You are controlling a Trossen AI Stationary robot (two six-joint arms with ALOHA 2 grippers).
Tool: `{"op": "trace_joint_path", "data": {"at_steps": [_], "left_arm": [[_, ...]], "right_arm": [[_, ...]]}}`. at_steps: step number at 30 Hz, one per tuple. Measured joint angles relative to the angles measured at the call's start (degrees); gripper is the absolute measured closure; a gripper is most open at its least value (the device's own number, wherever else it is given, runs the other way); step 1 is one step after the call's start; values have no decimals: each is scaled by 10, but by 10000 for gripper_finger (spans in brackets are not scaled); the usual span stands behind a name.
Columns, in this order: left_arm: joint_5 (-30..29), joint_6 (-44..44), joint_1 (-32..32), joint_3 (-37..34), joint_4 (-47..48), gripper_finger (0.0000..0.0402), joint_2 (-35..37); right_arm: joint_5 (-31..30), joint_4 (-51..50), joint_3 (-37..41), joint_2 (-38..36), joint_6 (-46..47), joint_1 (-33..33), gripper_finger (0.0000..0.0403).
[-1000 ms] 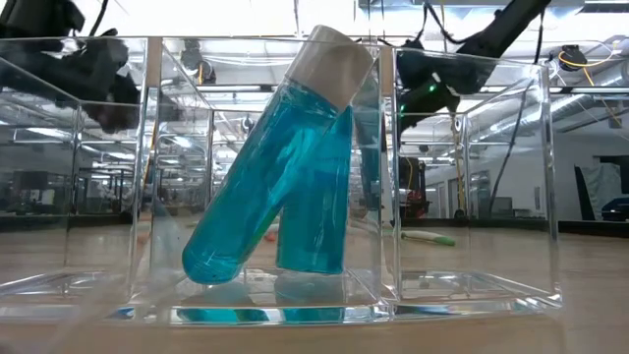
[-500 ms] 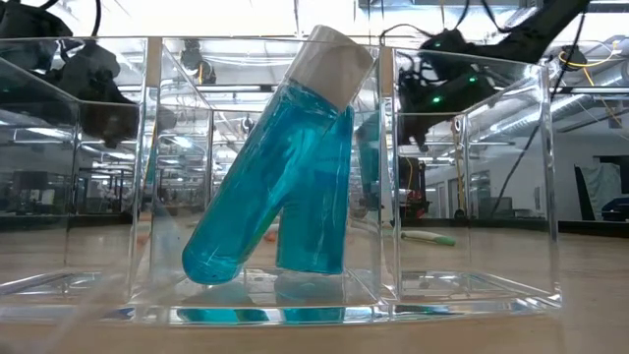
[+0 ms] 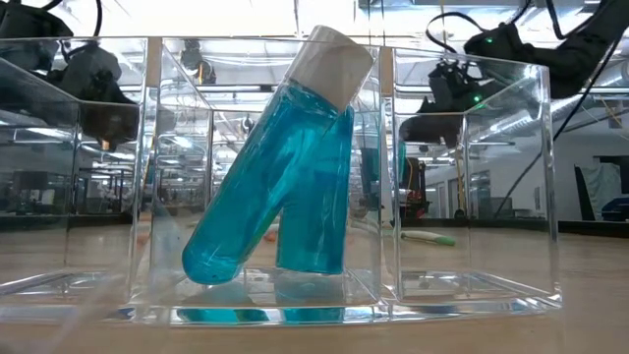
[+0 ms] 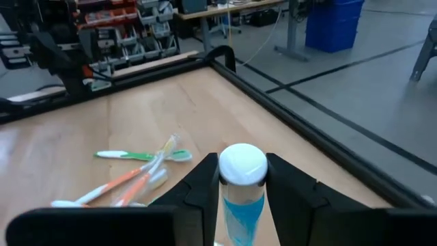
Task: Pick & Place toothbrushing station
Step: Put the blue mouthwash bottle into the transparent organizer
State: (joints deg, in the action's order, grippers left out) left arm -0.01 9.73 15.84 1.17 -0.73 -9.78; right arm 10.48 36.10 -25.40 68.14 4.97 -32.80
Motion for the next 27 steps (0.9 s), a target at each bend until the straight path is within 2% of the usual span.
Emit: {"op": "trace_joint_path", "data": {"at_steps": [5,8,12,27], "left_arm": [[0,7,0,0,0,254,0],[-1,-19,0,0,-10,254,0],[-1,-47,0,0,-11,254,0],[-1,-50,0,0,-12,254,0]], "right_arm": [[0,30,29,0,4,4,311],[2,40,37,0,4,13,311],[23,45,39,0,4,29,311],[63,59,39,0,19,102,312]]}}
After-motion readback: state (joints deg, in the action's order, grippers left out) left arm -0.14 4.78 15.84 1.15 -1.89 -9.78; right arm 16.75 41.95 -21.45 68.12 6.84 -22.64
